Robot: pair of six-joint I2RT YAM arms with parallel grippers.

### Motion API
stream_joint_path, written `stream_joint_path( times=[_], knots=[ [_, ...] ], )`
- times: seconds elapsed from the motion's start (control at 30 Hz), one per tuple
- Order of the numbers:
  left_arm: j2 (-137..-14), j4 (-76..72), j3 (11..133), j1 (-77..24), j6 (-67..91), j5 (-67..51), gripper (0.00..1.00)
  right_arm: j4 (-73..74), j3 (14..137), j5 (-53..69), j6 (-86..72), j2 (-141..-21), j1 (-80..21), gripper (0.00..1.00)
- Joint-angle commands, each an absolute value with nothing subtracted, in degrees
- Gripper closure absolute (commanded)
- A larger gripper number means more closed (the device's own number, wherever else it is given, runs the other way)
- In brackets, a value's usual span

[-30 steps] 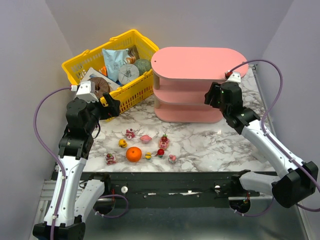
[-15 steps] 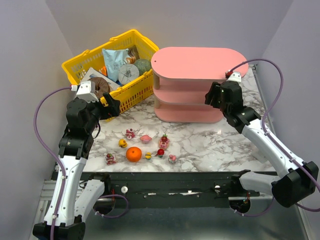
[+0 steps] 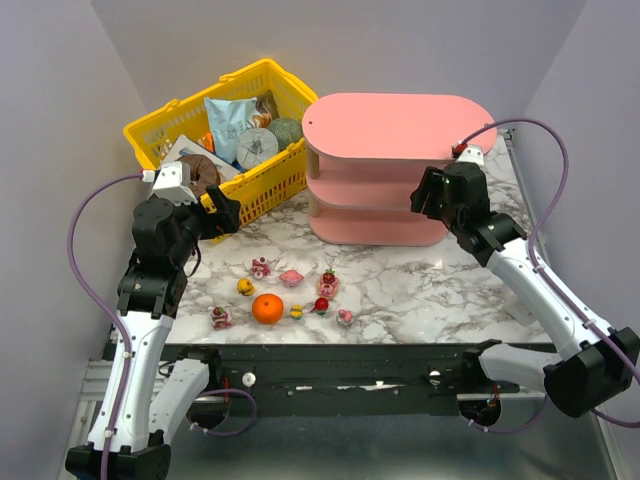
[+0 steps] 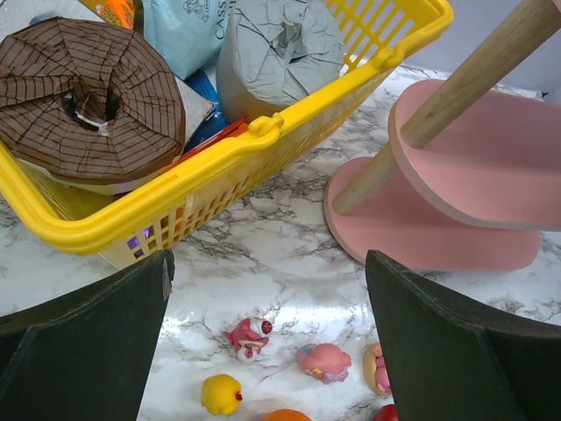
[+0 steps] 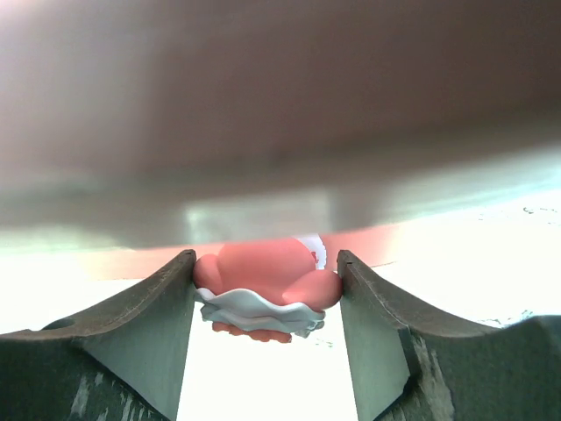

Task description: Place and organize the plastic toys onto the shelf

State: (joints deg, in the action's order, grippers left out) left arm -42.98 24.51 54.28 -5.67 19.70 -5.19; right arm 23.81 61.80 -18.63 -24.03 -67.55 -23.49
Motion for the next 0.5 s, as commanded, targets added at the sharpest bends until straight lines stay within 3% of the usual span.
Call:
stream_joint_path(
  times=[0.0, 0.47],
  knots=[
    [-42.80, 23.73, 53.53, -5.36, 19.69, -6.15, 0.01, 25.93, 63.46, -19.07, -24.79, -69.60, -22.94, 0.33],
    [-42.98, 23.82, 53.53, -5.36, 19.69, -5.98, 0.01, 18.29, 59.33, -20.65, -23.73, -69.87, -22.94, 0.26]
  ],
)
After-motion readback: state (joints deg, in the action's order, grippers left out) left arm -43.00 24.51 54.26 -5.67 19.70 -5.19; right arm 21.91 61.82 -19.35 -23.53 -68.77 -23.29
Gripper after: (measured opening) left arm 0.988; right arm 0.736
